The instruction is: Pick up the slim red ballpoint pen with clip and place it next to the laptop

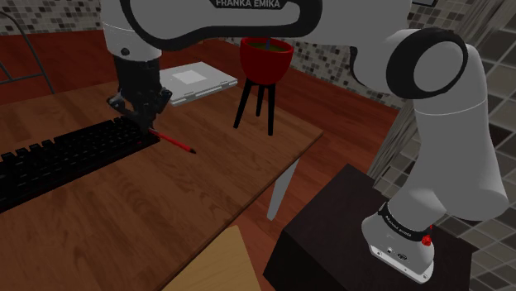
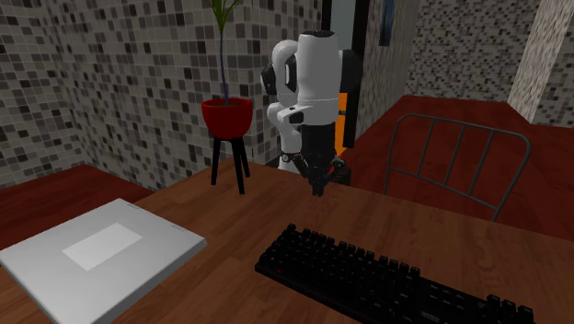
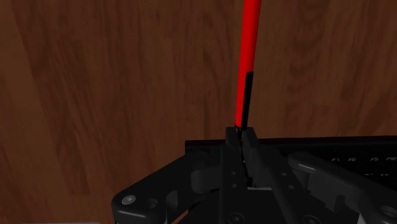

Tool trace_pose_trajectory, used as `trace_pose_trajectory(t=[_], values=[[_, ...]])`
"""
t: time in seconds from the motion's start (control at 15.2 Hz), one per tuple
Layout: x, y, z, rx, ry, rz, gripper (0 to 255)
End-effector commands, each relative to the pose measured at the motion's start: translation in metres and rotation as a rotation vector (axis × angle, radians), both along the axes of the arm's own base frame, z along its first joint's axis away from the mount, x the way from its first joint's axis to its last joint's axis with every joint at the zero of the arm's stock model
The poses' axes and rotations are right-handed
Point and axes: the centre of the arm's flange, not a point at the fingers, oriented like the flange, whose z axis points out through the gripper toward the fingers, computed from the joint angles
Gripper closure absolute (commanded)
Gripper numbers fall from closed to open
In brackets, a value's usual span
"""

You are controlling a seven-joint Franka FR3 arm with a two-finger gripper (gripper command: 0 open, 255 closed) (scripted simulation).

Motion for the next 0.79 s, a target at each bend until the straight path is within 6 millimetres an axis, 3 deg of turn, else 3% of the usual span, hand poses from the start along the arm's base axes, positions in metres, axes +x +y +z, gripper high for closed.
trace_pose_trajectory(t=[0.0, 0.73], values=[[0.007, -0.010, 0.003, 0.000, 0.000, 0.000, 255], [0.094, -0.127, 0.004, 0.000, 0.000, 0.000, 255]])
